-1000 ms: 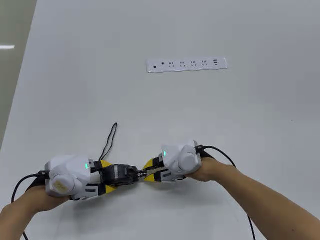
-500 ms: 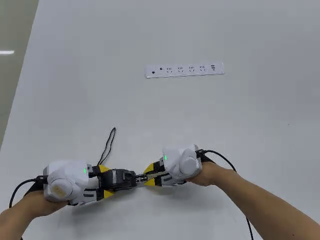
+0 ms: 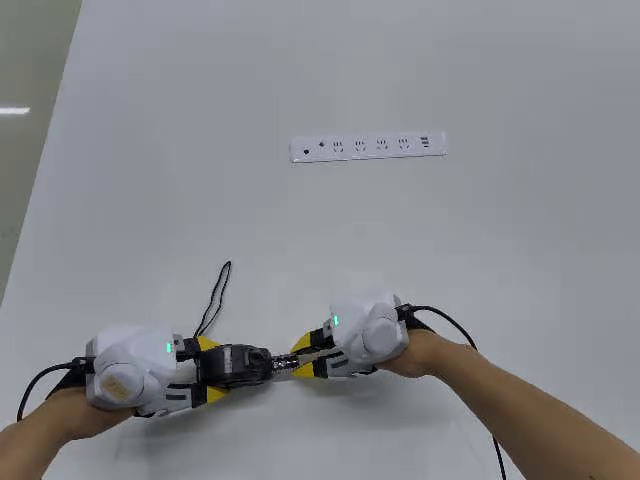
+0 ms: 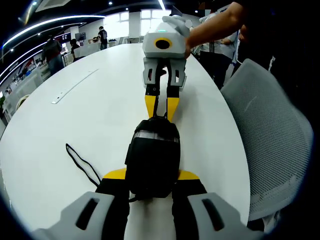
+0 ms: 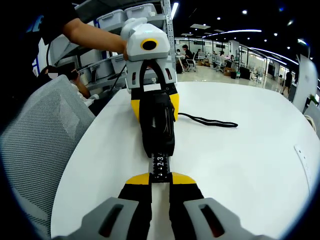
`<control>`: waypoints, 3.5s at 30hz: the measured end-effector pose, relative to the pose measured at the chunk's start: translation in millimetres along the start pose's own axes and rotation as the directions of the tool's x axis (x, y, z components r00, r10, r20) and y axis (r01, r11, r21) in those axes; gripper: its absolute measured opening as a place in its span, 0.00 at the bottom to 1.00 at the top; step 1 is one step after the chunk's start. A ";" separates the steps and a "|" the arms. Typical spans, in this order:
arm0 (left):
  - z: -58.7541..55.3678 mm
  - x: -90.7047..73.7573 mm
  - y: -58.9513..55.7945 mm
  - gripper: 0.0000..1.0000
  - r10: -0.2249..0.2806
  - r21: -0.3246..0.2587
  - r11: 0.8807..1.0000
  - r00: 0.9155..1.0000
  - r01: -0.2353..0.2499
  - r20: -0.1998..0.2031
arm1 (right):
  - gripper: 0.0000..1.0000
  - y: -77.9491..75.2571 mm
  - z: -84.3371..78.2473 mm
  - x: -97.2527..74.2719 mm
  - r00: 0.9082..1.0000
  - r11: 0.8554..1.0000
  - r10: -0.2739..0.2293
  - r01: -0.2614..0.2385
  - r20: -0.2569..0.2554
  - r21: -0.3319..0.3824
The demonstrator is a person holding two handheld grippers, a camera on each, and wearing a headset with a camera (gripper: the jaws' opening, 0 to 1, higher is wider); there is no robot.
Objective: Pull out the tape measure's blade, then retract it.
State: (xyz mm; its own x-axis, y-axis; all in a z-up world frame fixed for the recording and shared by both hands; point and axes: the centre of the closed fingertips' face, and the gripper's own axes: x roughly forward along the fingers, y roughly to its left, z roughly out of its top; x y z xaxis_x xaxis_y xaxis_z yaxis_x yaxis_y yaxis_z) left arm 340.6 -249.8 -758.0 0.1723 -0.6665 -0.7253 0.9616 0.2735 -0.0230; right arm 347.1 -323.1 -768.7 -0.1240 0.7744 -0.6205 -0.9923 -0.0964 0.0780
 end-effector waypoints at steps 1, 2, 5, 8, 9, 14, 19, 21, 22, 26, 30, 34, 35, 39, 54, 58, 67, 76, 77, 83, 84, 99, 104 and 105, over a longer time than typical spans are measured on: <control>-0.1 0.1 0.1 0.28 0.000 0.000 1.000 1.000 0.000 0.000 | 0.10 0.1 -0.4 -0.2 1.000 1.000 0.000 0.000 0.000 0.002; -0.1 0.1 0.1 0.28 0.000 0.000 1.000 1.000 0.000 0.001 | 0.10 -0.1 -0.7 -0.3 1.000 1.000 0.000 0.000 0.000 0.002; -0.4 0.2 0.2 0.28 0.001 0.000 1.000 1.000 -0.001 0.001 | 0.10 0.1 -1.5 -1.2 1.000 1.000 0.000 0.000 -0.001 0.002; -0.8 0.4 0.3 0.28 0.000 0.000 1.000 1.000 0.000 0.001 | 0.10 -0.2 -1.9 -2.5 1.000 1.000 0.000 0.000 0.002 0.004; -0.7 0.5 0.3 0.28 -0.001 0.000 1.000 1.000 0.001 0.002 | 0.10 -0.1 -2.3 -3.1 1.000 1.000 0.000 0.000 0.002 0.005; -0.2 0.4 0.0 0.28 0.000 0.002 1.000 1.000 0.000 0.003 | 0.10 0.1 -4.7 -6.4 1.000 1.000 -0.003 0.003 0.004 0.005; -0.1 0.5 0.0 0.28 -0.001 0.002 1.000 1.000 0.001 0.002 | 0.10 -0.2 -7.1 -9.5 1.000 1.000 -0.005 0.005 0.001 0.004; 0.1 0.5 -0.2 0.28 -0.001 0.003 1.000 1.000 0.001 0.002 | 0.10 0.1 -7.9 -11.0 1.000 1.000 -0.005 0.005 0.000 0.003; 0.2 0.5 -0.3 0.28 -0.001 0.003 1.000 1.000 0.001 0.002 | 0.10 0.1 -8.3 -11.5 1.000 1.000 -0.005 0.005 0.000 0.005; 0.5 0.6 -0.2 0.28 -0.001 0.004 1.000 1.000 0.001 0.001 | 0.10 -0.1 -9.3 -14.1 1.000 1.000 -0.006 0.006 -0.001 0.005; 0.6 0.6 -0.3 0.28 -0.002 0.005 1.000 1.000 0.002 -0.001 | 0.10 -0.1 -10.5 -15.7 1.000 1.000 -0.006 0.006 -0.001 0.004; 0.7 0.5 -0.6 0.28 -0.003 0.005 1.000 1.000 0.003 -0.001 | 0.10 0.0 -11.2 -18.0 1.000 1.000 -0.007 0.007 -0.001 0.003; 0.7 0.5 -0.7 0.28 -0.003 0.005 1.000 1.000 0.003 -0.002 | 0.10 0.4 -11.4 -18.4 1.000 1.000 -0.006 0.006 -0.002 0.005; 0.6 0.7 -0.8 0.28 -0.004 0.006 1.000 1.000 0.004 -0.003 | 0.10 0.8 -12.7 -20.7 1.000 1.000 -0.006 0.006 -0.002 0.005; 0.4 0.7 -0.7 0.28 -0.012 0.008 1.000 1.000 0.012 -0.010 | 0.10 1.0 -18.3 -29.3 1.000 1.000 -0.006 0.006 -0.001 0.010; 0.0 0.3 -0.8 0.28 -0.013 0.007 1.000 1.000 0.013 -0.010 | 0.10 0.9 -18.7 -31.6 1.000 1.000 -0.008 0.008 0.000 0.004; 0.1 0.6 -0.6 0.28 -0.014 0.008 1.000 1.000 0.014 -0.014 | 0.10 1.4 -22.0 -35.2 1.000 1.000 -0.009 0.009 0.001 0.012; 0.9 1.7 -0.5 0.28 -0.021 0.009 1.000 1.000 0.021 -0.017 | 0.10 1.1 -29.3 -39.5 1.000 1.000 -0.009 0.009 -0.006 0.016; 0.9 1.8 -0.4 0.28 -0.021 0.009 1.000 1.000 0.021 -0.018 | 0.10 1.0 -29.9 -39.9 1.000 1.000 -0.009 0.009 -0.007 0.016; 1.0 2.3 -0.5 0.28 -0.024 0.009 1.000 1.000 0.025 -0.020 | 0.10 0.9 -33.7 -43.8 1.000 1.000 -0.008 0.008 -0.007 0.020; 1.2 2.5 -0.4 0.28 -0.025 0.008 1.000 0.999 0.025 -0.020 | 0.10 0.8 -34.5 -44.8 1.000 1.000 -0.006 0.006 -0.006 0.022; 1.9 3.4 -1.3 0.29 -0.029 0.012 0.999 0.999 0.030 -0.026 | 0.10 1.8 -44.6 -54.0 1.000 0.999 0.003 -0.002 -0.010 0.033; 1.7 3.6 -1.3 0.29 -0.030 0.010 1.000 0.999 0.030 -0.025 | 0.10 0.8 -46.8 -57.2 1.000 0.999 0.001 0.000 -0.010 0.042; 1.7 3.6 -1.3 0.29 -0.030 0.009 1.000 0.999 0.030 -0.024 | 0.10 0.9 -47.1 -57.7 1.000 0.999 0.001 0.000 -0.011 0.042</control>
State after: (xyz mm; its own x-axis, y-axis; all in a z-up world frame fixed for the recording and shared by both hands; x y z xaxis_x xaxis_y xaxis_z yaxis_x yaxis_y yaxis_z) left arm 340.4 -253.7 -759.5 0.1385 -0.6573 -0.7408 0.9682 0.2472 -0.0384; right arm 353.4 -397.3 -769.6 -0.1249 0.7672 -0.6291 -0.9913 -0.0706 0.1108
